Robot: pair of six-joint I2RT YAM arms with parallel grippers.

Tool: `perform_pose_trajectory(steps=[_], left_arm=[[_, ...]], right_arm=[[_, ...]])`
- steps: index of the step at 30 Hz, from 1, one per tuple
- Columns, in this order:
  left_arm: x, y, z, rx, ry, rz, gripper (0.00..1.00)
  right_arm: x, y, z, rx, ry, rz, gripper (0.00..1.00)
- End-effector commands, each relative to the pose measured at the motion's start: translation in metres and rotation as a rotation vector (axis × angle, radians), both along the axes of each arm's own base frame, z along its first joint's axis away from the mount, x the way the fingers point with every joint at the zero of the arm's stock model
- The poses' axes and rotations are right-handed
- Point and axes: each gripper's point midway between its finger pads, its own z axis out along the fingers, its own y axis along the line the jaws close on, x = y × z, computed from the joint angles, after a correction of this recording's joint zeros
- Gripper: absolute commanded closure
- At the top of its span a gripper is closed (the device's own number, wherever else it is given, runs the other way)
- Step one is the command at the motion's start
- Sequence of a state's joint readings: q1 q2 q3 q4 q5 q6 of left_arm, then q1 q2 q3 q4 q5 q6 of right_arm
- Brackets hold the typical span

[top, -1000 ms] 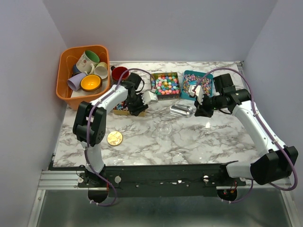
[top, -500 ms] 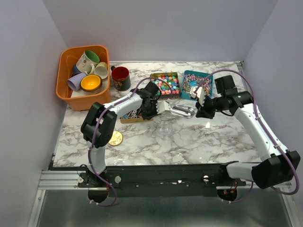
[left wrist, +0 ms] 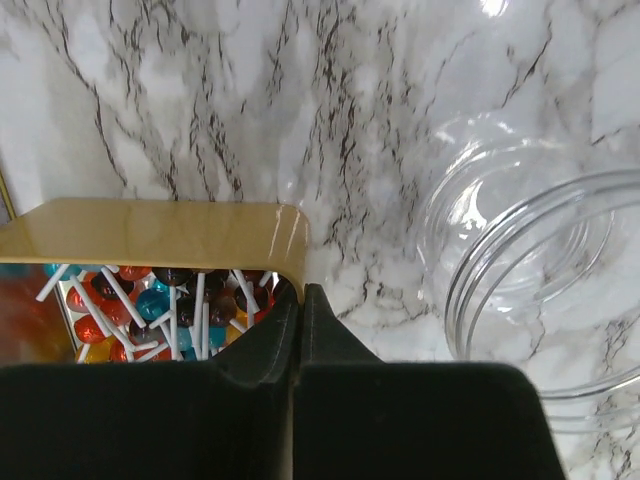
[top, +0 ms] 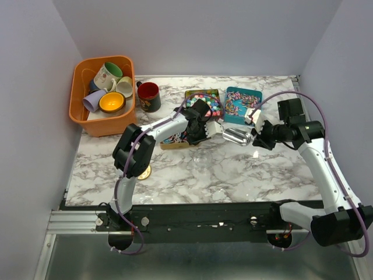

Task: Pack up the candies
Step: Move the storage box to the center of the board.

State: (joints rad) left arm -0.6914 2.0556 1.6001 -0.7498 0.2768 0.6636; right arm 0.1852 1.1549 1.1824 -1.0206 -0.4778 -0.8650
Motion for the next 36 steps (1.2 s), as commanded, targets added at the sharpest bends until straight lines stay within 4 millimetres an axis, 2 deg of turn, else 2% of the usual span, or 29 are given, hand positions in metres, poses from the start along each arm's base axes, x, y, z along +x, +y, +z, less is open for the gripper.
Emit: perform_pose_trajectory(steps=[1,4,9,11,13,14,16,17,19,20,21,22,23,24,25,27,28,29,30,31,33,34,35,36], left_arm=[[-0.016,-0.07,0.017,-0.17,-0.016,-0.124,0.96],[-0.02,-0.083,0.02,-0.196,-0.023,-0.147,0.96],[-0.016,-0.099,0.026,-0.234,-0.017,-0.115,0.93],[-0.011,-0.104,0.039,-0.26,-0.034,-0.097,0.83],[-0.007,-0.105,0.054,-0.281,-0.048,-0.057,0.67],[-0.005,-0.104,0.069,-0.304,-0.066,-0.047,0.63],[-0.006,-0.097,0.083,-0.314,-0.063,-0.018,0.54],[-0.003,-0.091,0.1,-0.335,-0.081,-0.001,0.5],[-0.005,-0.076,0.108,-0.328,-0.068,0.041,0.43],[-0.006,-0.069,0.123,-0.347,-0.079,0.057,0.41],[0.001,-0.056,0.129,-0.354,-0.081,0.102,0.38],[-0.002,-0.044,0.124,-0.35,-0.048,0.162,0.34],[0.001,-0.033,0.138,-0.373,-0.066,0.204,0.32],[0.011,-0.017,0.139,-0.379,-0.076,0.266,0.32],[0.013,-0.001,0.128,-0.358,-0.064,0.335,0.31],[0.022,0.023,0.135,-0.384,-0.084,0.489,0.31],[0.025,0.047,0.119,-0.355,-0.073,0.577,0.31],[0.026,0.058,0.124,-0.374,-0.076,0.663,0.31],[0.032,0.071,0.122,-0.365,-0.107,0.729,0.31],[0.029,0.086,0.107,-0.339,-0.09,0.782,0.32],[0.029,0.1,0.105,-0.349,-0.092,0.875,0.33],[0.024,0.107,0.093,-0.328,-0.076,0.908,0.36],[0.024,0.113,0.089,-0.325,-0.065,0.936,0.39],[0.022,0.115,0.084,-0.323,-0.052,0.956,0.44]], right_arm=[[-0.013,0.0,0.005,0.055,0.017,0.027,0.99],[-0.019,-0.02,0.009,0.014,0.003,-0.008,0.99],[-0.033,-0.049,-0.003,-0.089,-0.005,-0.041,0.99],[-0.041,-0.057,-0.011,-0.123,0.009,-0.052,0.99],[-0.044,-0.063,-0.016,-0.151,0.015,-0.056,0.99],[-0.046,-0.064,-0.016,-0.156,0.009,-0.058,0.99],[-0.045,-0.065,-0.013,-0.161,-0.007,-0.058,0.99],[-0.042,-0.065,-0.007,-0.159,-0.026,-0.061,0.99],[-0.038,-0.064,0.001,-0.157,-0.044,-0.052,0.99],[-0.038,-0.062,0.005,-0.147,-0.042,-0.04,0.99],[-0.032,-0.06,0.015,-0.145,-0.059,-0.016,0.99],[-0.028,-0.058,0.022,-0.138,-0.071,-0.006,0.99],[-0.027,-0.054,0.026,-0.123,-0.063,0.009,0.99],[-0.017,-0.053,0.037,-0.124,-0.083,0.035,0.99],[-0.013,-0.051,0.041,-0.123,-0.079,0.054,0.99],[-0.005,-0.045,0.047,-0.132,-0.074,0.093,0.99],[0.01,-0.043,0.051,-0.147,-0.063,0.108,0.99],[0.014,-0.045,0.052,-0.193,-0.044,0.114,0.99],[0.019,-0.035,0.052,-0.218,-0.03,0.165,0.99],[0.036,-0.029,0.061,-0.237,-0.032,0.183,0.99],[0.043,-0.018,0.059,-0.311,0.027,0.235,0.99],[0.049,-0.013,0.063,-0.333,0.037,0.243,0.99],[0.07,-0.012,0.061,-0.402,0.033,0.226,0.99],[0.075,-0.001,0.061,-0.446,0.008,0.28,0.99]])
